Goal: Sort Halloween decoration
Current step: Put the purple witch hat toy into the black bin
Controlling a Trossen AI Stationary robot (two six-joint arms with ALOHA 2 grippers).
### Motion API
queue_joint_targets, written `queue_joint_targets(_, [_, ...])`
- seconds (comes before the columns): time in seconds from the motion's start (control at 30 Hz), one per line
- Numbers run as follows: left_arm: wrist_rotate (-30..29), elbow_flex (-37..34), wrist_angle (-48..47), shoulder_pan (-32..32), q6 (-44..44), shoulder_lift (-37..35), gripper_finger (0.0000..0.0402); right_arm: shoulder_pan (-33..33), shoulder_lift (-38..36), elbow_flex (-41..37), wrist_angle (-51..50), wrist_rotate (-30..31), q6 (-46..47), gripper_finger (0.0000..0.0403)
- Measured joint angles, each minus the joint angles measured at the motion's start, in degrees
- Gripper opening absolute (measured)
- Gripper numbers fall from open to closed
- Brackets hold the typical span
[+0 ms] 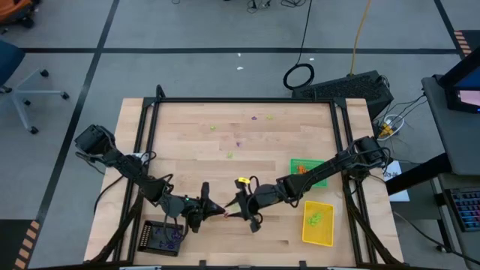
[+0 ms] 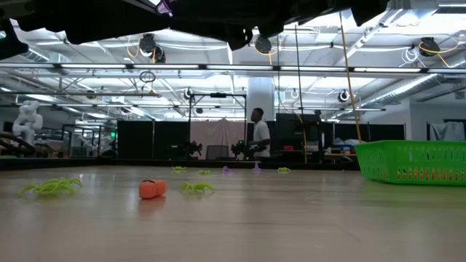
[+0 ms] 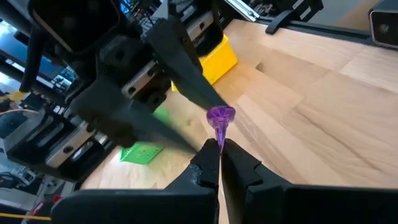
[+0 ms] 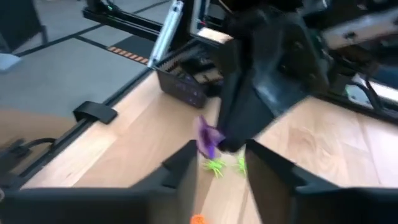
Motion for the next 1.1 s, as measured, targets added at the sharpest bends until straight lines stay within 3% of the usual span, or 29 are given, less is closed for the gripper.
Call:
queue_joint_targets(0.23, [0.2,0.0,-0.1,-0.1,-0.5,0.0,0.0003,-0.2,0.0,0.0,-2.3,2.4,1.9,0.0233])
queue_joint_targets(0.4, [0.2,0.0,-0.7,-0.1,-2.2,-0.5,0.0003,-0.2,0.0,0.0,-5.9,2.5,2.8,0.0277])
queue_joint_targets(0.57, [0.0,0.0,-3.1,-0.1,-6.1,-2.5,0.0003,-0.5,0.0,0.0,-9.3,2.4,4.8,0.0285])
queue_joint_targets(0.83, [-0.2,0.1,-16.0,-0.1,-19.1,-8.5,0.0003,-1.4,0.0,0.0,-15.7,2.4,8.4,0.027])
queue_joint_targets(1.1, [-0.2,0.0,-31.0,-2.4,-33.3,-14.6,0.0003,-1.5,0.0,0.0,-20.7,8.4,9.4,0.0248])
